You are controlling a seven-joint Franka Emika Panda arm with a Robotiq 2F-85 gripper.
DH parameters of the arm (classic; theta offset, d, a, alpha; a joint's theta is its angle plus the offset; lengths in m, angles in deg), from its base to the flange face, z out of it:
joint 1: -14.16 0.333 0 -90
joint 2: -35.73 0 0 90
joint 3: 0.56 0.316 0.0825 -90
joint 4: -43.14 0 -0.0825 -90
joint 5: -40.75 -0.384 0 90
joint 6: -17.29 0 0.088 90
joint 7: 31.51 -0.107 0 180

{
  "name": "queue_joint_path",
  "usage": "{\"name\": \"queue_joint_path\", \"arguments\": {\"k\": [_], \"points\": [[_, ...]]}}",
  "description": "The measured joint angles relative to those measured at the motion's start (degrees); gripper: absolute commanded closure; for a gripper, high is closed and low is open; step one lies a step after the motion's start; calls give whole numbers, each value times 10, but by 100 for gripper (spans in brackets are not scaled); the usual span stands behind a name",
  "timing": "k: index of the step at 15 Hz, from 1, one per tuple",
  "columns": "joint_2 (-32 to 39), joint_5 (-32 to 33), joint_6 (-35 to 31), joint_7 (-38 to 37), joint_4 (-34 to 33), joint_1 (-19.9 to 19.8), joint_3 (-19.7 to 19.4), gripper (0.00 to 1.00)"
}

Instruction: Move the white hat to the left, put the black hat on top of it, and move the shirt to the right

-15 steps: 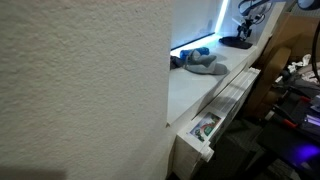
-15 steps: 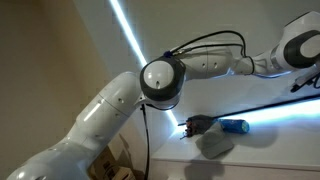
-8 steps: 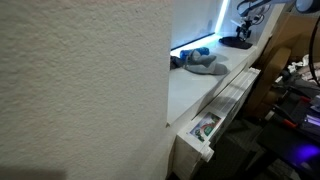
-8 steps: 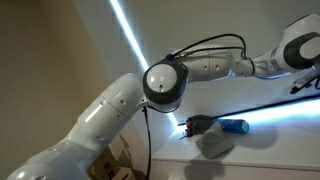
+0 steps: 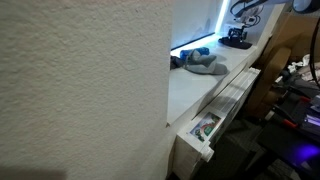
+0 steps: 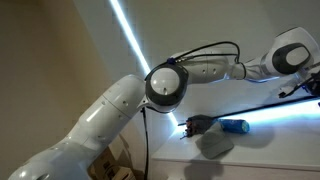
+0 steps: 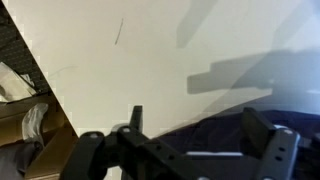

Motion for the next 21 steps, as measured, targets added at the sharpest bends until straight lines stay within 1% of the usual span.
{"name": "queue_joint_path", "arguments": {"k": [2,3,4,6,8,10,12,14,15,17,18,19,21], "points": [[0,1,1,2,0,2,0,0],[0,0,-9,-14,1,2,-2,0],[0,-1,-34,-39,3,3,-5,0],[0,-1,-111,-81,17,8,-11,0],[0,0,-203,-127,46,23,-24,0],[0,2,-290,-185,85,51,-52,0],[1,6,-349,-260,123,86,-96,0],[1,6,-367,-329,150,119,-142,0],[1,6,-368,-343,156,128,-153,0],[1,6,-369,-350,159,131,-159,0],[1,6,-369,-350,159,131,-159,0],[-1,0,-369,-342,158,127,-151,0],[-11,-40,-371,-301,156,93,-105,0]]}}
